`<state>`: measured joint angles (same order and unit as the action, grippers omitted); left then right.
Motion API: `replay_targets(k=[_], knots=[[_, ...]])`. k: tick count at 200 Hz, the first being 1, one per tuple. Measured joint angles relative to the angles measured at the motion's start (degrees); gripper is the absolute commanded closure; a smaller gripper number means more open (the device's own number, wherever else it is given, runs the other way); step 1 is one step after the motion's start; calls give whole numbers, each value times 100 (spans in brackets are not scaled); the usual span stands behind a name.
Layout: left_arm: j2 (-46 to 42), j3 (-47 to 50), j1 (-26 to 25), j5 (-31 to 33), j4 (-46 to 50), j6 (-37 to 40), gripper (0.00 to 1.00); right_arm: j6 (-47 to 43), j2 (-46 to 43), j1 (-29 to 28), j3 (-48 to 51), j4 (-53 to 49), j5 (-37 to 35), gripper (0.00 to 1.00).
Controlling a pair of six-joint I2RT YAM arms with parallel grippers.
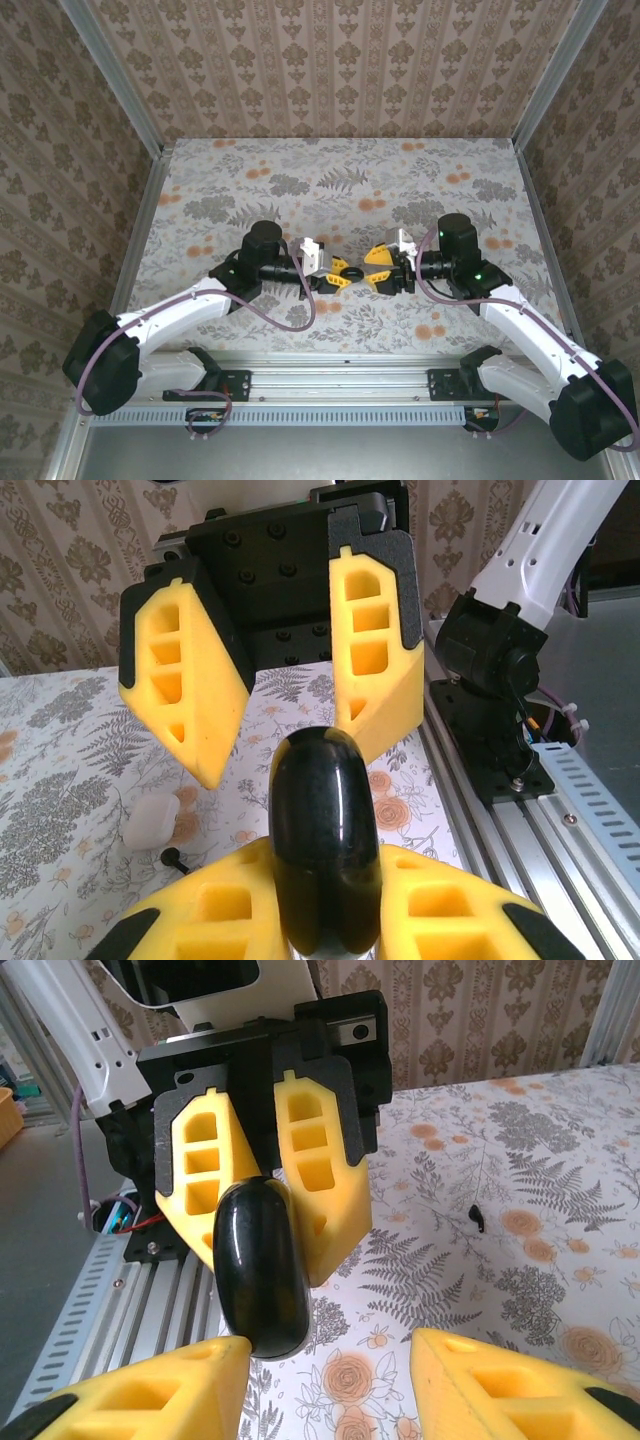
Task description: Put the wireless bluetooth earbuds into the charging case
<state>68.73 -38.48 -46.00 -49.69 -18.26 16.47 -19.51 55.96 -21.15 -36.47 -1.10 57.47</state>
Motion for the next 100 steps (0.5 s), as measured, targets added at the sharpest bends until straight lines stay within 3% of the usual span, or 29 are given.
replay_targets(k=[100], knots=[[22, 0, -7, 157, -195, -92, 87, -101, -90, 26, -90, -299, 111, 50]])
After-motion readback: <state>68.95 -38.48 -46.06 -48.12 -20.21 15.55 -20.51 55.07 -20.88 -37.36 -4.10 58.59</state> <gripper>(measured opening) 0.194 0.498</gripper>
